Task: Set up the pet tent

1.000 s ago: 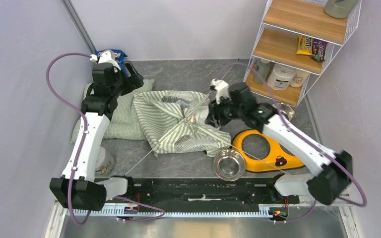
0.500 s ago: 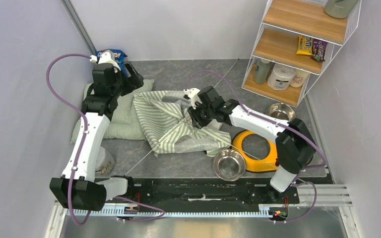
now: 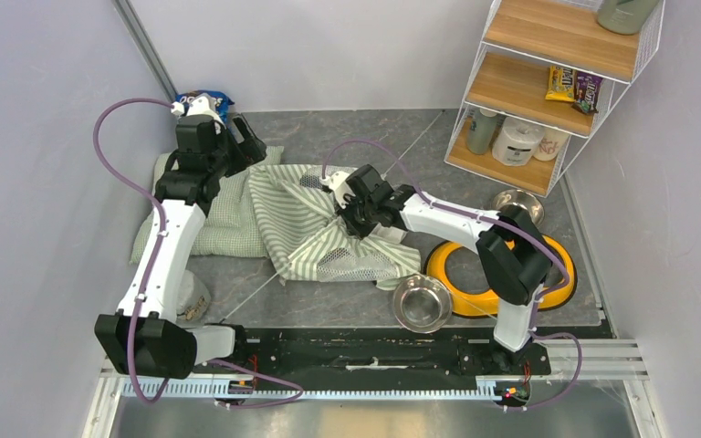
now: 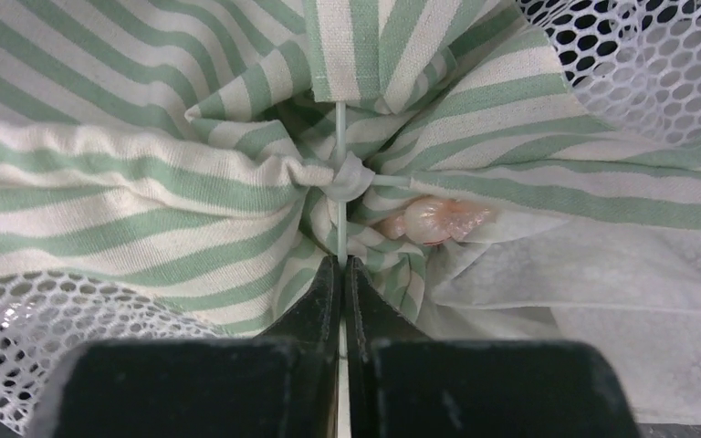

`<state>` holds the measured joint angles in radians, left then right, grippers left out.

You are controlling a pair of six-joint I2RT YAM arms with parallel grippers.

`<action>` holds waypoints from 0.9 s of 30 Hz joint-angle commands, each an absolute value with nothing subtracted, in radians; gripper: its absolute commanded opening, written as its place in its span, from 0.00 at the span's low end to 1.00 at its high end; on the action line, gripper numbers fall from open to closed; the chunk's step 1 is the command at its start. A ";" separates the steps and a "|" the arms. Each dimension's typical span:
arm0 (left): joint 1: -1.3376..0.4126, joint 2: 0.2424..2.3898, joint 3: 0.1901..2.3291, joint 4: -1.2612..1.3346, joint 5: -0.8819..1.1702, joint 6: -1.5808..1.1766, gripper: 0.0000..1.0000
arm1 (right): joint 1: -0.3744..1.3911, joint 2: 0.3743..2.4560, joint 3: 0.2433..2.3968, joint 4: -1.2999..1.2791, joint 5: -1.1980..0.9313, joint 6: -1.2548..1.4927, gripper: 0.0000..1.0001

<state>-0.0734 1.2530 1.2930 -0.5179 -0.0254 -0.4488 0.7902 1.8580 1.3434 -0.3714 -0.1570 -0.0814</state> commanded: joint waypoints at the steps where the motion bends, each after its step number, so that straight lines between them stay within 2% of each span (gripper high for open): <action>1: -0.065 1.258 1.345 -0.506 -0.036 -0.455 0.93 | 0.807 1.843 1.361 -0.271 -0.091 -0.096 0.00; 18: -0.065 1.215 1.423 -0.546 -0.031 -0.452 0.93 | 0.835 1.680 1.262 0.012 0.080 -0.090 0.00; 27: -0.066 1.166 1.424 -0.552 -0.008 -0.464 0.93 | 0.836 1.704 1.315 0.019 0.233 -0.003 0.00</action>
<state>-0.0689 1.2060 1.3811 -0.5518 -0.0235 -0.4488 0.8314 1.7138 1.2621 -0.0563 0.1261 -0.0700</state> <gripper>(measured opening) 0.928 0.010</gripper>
